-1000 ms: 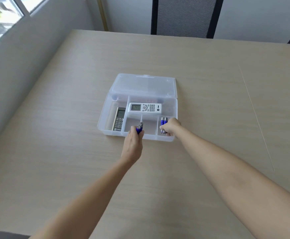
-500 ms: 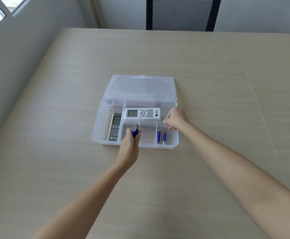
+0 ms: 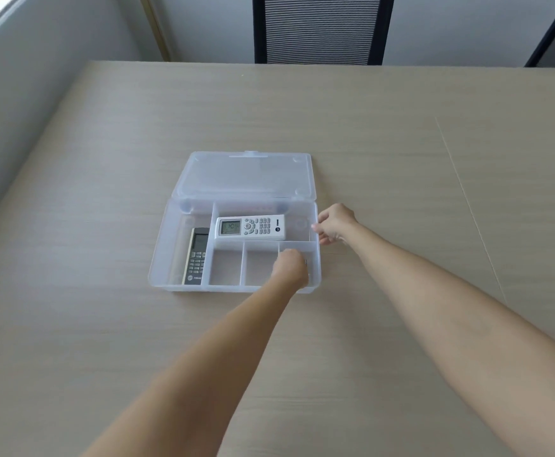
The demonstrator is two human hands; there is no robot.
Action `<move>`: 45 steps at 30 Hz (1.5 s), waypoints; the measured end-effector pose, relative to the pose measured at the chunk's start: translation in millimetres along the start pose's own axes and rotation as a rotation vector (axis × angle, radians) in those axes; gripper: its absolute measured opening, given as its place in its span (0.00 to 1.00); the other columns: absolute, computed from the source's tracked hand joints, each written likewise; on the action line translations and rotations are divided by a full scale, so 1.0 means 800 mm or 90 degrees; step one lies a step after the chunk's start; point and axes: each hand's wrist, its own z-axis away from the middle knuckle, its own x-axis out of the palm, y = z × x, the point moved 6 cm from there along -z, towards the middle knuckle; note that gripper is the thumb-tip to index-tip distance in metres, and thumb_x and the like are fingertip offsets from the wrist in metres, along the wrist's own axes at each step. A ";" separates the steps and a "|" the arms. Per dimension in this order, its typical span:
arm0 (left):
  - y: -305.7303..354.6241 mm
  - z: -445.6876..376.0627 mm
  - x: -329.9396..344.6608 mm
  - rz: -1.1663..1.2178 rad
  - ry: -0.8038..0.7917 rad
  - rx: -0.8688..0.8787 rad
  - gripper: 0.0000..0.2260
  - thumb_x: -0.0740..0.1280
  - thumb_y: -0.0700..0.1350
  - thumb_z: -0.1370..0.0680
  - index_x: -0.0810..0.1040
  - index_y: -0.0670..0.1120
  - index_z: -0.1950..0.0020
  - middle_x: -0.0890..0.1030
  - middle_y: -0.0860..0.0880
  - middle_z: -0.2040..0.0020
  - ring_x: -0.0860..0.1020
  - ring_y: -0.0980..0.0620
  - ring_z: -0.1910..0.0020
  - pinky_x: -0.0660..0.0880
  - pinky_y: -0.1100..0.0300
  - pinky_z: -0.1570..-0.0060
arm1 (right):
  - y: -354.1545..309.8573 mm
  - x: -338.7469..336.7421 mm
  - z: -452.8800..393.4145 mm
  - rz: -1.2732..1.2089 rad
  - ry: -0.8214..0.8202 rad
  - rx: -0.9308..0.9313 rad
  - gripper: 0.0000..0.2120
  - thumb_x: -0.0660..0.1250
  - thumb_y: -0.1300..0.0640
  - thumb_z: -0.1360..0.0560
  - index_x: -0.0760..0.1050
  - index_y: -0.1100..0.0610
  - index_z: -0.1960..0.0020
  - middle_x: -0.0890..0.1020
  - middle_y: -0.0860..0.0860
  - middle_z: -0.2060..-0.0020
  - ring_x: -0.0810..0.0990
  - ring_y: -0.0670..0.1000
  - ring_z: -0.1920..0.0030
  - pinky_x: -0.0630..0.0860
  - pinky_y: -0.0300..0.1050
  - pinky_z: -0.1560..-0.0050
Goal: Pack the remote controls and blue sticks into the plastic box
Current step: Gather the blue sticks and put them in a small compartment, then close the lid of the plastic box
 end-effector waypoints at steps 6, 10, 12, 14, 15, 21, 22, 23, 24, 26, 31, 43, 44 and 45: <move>-0.017 -0.006 0.009 -0.045 0.030 -0.041 0.15 0.61 0.31 0.24 0.75 0.36 0.38 0.77 0.41 0.37 0.78 0.42 0.38 0.75 0.54 0.42 | -0.007 0.020 0.004 -0.033 -0.039 -0.014 0.08 0.70 0.65 0.28 0.79 0.67 0.49 0.80 0.60 0.59 0.79 0.55 0.64 0.82 0.46 0.63; -0.014 0.006 -0.001 -0.061 0.039 -0.002 0.12 0.61 0.32 0.24 0.75 0.35 0.42 0.78 0.39 0.40 0.79 0.40 0.42 0.75 0.54 0.49 | -0.005 0.017 0.002 -0.029 -0.037 -0.001 0.10 0.70 0.66 0.28 0.78 0.66 0.47 0.80 0.60 0.58 0.78 0.53 0.68 0.81 0.44 0.66; -0.021 0.019 -0.019 -0.038 0.081 0.012 0.09 0.60 0.33 0.24 0.75 0.35 0.46 0.80 0.38 0.47 0.80 0.37 0.48 0.74 0.53 0.57 | -0.001 0.013 0.000 -0.022 -0.031 0.001 0.13 0.70 0.66 0.28 0.77 0.65 0.44 0.80 0.60 0.57 0.78 0.51 0.70 0.80 0.44 0.66; -0.042 0.033 -0.047 0.026 0.164 0.036 0.08 0.60 0.35 0.23 0.75 0.36 0.46 0.81 0.39 0.55 0.81 0.38 0.54 0.78 0.53 0.59 | 0.002 0.008 -0.005 -0.007 -0.024 -0.004 0.16 0.70 0.66 0.29 0.75 0.65 0.41 0.79 0.59 0.55 0.78 0.50 0.69 0.80 0.43 0.67; -0.057 0.040 -0.060 0.051 0.215 0.060 0.11 0.60 0.37 0.23 0.76 0.37 0.43 0.83 0.40 0.55 0.82 0.39 0.55 0.80 0.52 0.57 | 0.004 0.003 -0.008 0.001 -0.019 -0.004 0.18 0.71 0.67 0.29 0.75 0.65 0.40 0.79 0.59 0.53 0.79 0.50 0.67 0.79 0.42 0.67; -0.215 0.068 -0.107 -0.033 0.349 -0.038 0.37 0.67 0.61 0.27 0.58 0.49 0.23 0.54 0.40 0.22 0.52 0.40 0.22 0.52 0.39 0.27 | -0.022 0.004 -0.049 -0.104 0.000 -0.033 0.33 0.71 0.63 0.29 0.61 0.66 0.28 0.70 0.61 0.31 0.76 0.57 0.39 0.73 0.55 0.35; -0.237 0.065 -0.099 -0.028 0.280 -0.078 0.45 0.66 0.67 0.30 0.50 0.51 0.21 0.45 0.40 0.21 0.41 0.41 0.21 0.44 0.37 0.27 | -0.029 0.005 -0.057 -0.120 0.016 -0.038 0.32 0.69 0.60 0.28 0.62 0.67 0.30 0.70 0.61 0.32 0.74 0.58 0.36 0.72 0.56 0.34; -0.252 0.060 -0.088 -0.022 0.211 -0.095 0.51 0.63 0.72 0.33 0.43 0.52 0.21 0.38 0.40 0.21 0.34 0.41 0.23 0.40 0.35 0.28 | -0.036 0.006 -0.062 -0.130 0.030 -0.036 0.29 0.68 0.57 0.28 0.64 0.69 0.32 0.72 0.61 0.33 0.74 0.59 0.36 0.72 0.57 0.34; -0.259 0.057 -0.076 -0.030 0.160 -0.090 0.55 0.59 0.76 0.37 0.38 0.50 0.21 0.34 0.41 0.22 0.29 0.40 0.25 0.38 0.34 0.28 | -0.039 0.006 -0.068 -0.128 0.043 -0.028 0.26 0.67 0.57 0.27 0.66 0.70 0.35 0.74 0.61 0.36 0.75 0.59 0.37 0.72 0.56 0.34; -0.263 0.053 -0.063 -0.050 0.133 -0.063 0.60 0.52 0.81 0.42 0.34 0.48 0.22 0.32 0.40 0.22 0.25 0.39 0.27 0.39 0.33 0.28 | -0.043 0.007 -0.075 -0.104 0.068 -0.014 0.21 0.68 0.61 0.28 0.69 0.70 0.39 0.75 0.61 0.44 0.76 0.58 0.41 0.74 0.51 0.37; -0.265 0.050 -0.064 -0.026 0.177 -0.053 0.55 0.51 0.77 0.37 0.31 0.47 0.23 0.28 0.41 0.24 0.25 0.39 0.27 0.38 0.35 0.28 | -0.034 0.011 -0.107 -0.156 -0.013 0.027 0.07 0.68 0.73 0.31 0.76 0.63 0.60 0.78 0.58 0.57 0.76 0.53 0.57 0.71 0.45 0.62; -0.257 0.053 -0.068 0.034 0.189 -0.069 0.54 0.63 0.70 0.30 0.31 0.45 0.23 0.26 0.40 0.25 0.24 0.42 0.27 0.37 0.37 0.27 | -0.070 -0.004 -0.046 -0.154 -0.005 -0.187 0.28 0.69 0.70 0.33 0.65 0.54 0.37 0.77 0.57 0.51 0.77 0.56 0.50 0.76 0.55 0.44; -0.257 0.055 -0.069 0.058 0.202 -0.061 0.55 0.65 0.69 0.31 0.31 0.45 0.23 0.27 0.39 0.25 0.24 0.42 0.27 0.37 0.37 0.27 | -0.073 -0.003 -0.030 -0.218 -0.058 -0.201 0.31 0.68 0.72 0.31 0.62 0.54 0.34 0.77 0.58 0.48 0.77 0.56 0.47 0.74 0.54 0.40; -0.257 0.058 -0.071 0.090 0.220 -0.045 0.56 0.67 0.68 0.32 0.32 0.45 0.23 0.27 0.39 0.25 0.24 0.44 0.28 0.37 0.38 0.27 | -0.074 -0.004 -0.013 -0.269 -0.121 -0.206 0.32 0.68 0.73 0.31 0.60 0.53 0.33 0.78 0.58 0.46 0.77 0.56 0.45 0.70 0.54 0.36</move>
